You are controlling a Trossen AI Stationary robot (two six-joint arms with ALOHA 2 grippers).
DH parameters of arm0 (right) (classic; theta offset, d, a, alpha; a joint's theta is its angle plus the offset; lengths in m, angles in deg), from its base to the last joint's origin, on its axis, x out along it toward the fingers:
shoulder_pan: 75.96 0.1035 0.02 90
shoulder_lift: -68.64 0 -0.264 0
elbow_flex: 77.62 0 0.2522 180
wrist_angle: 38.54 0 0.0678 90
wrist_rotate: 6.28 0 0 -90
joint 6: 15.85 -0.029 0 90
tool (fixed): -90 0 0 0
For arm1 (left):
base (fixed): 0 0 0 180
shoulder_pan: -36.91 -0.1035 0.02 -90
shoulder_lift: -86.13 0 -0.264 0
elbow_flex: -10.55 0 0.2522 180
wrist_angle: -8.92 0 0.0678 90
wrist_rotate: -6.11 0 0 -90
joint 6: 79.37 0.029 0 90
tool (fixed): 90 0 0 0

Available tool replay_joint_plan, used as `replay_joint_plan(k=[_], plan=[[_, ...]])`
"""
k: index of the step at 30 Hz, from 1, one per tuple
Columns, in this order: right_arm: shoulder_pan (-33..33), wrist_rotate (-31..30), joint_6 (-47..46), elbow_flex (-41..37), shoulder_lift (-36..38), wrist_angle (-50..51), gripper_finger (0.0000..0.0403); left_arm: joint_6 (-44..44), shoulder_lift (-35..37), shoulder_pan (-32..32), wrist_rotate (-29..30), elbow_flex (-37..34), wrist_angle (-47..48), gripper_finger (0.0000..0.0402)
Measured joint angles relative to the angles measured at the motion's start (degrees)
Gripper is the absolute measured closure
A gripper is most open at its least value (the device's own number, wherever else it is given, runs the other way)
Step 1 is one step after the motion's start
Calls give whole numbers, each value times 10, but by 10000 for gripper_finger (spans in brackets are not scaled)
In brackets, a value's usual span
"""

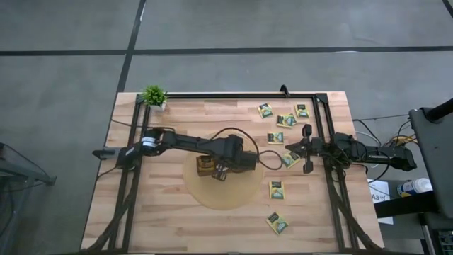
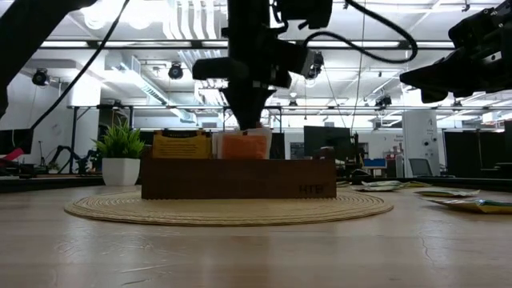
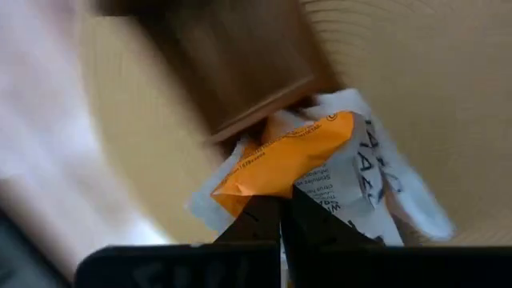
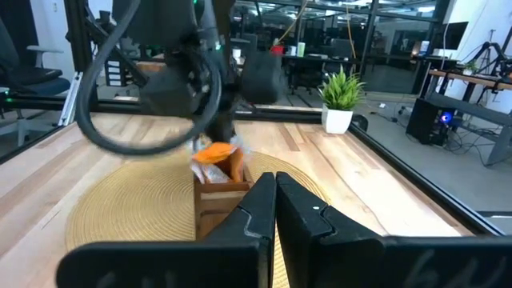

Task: Pick & Place Tea
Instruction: Put the orange tea sachet into the middle section of the wooden organizer

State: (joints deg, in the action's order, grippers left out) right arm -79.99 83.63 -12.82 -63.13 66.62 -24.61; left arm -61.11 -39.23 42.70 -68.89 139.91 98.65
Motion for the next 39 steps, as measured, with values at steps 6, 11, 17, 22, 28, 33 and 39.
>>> replay_joint_plan(k=[6, 11, 17, 22, 28, 33, 39], plan=[[0, 0, 0, 0, 0, 0, 394, 3, 0, -10, -9, -28, -19, 401], [0, 0, 0, 0, 0, 0, 394, 7, -1, -25, -15, -53, -25, 401], [0, 0, 0, 0, 0, 0, 394, 3, -1, -50, -125, -87, -53, 401], [0, 0, 0, 0, 0, 0, 394, 20, 0, -61, -147, -124, -99, 402], [0, 0, 0, 0, 0, 0, 394, 27, 3, -69, -187, -167, -157, 402], [0, 0, 0, 0, 0, 0, 394, 28, 2, -70, -191, -185, -198, 401], [0, 0, 0, 0, 0, 0, 394, 35, 6, -71, -186, -172, -174, 390]])
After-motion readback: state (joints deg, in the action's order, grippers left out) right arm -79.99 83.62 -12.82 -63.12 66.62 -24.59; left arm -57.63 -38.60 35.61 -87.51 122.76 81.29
